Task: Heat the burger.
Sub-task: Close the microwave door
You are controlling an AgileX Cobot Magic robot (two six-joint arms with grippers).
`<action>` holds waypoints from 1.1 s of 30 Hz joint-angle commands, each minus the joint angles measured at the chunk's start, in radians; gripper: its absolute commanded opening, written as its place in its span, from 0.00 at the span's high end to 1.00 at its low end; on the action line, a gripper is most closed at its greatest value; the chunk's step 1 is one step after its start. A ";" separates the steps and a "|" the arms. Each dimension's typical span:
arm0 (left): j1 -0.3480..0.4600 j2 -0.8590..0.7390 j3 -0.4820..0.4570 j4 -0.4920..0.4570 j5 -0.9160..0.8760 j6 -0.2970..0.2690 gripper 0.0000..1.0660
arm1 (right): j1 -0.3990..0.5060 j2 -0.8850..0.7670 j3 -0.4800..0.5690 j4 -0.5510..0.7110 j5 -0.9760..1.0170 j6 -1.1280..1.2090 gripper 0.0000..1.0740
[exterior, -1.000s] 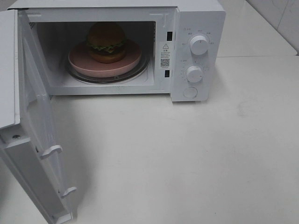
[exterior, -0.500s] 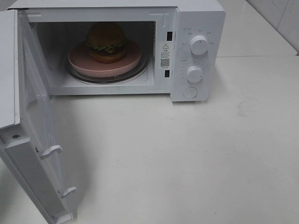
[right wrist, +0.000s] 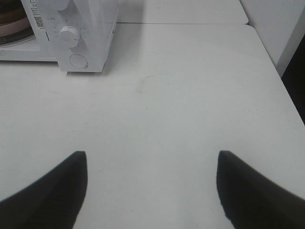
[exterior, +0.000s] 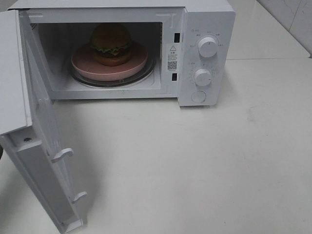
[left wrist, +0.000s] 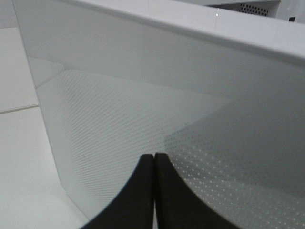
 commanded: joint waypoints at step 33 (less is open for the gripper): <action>-0.512 0.281 -0.394 -0.531 0.171 0.085 1.00 | -0.004 -0.028 0.004 0.001 0.000 -0.016 0.31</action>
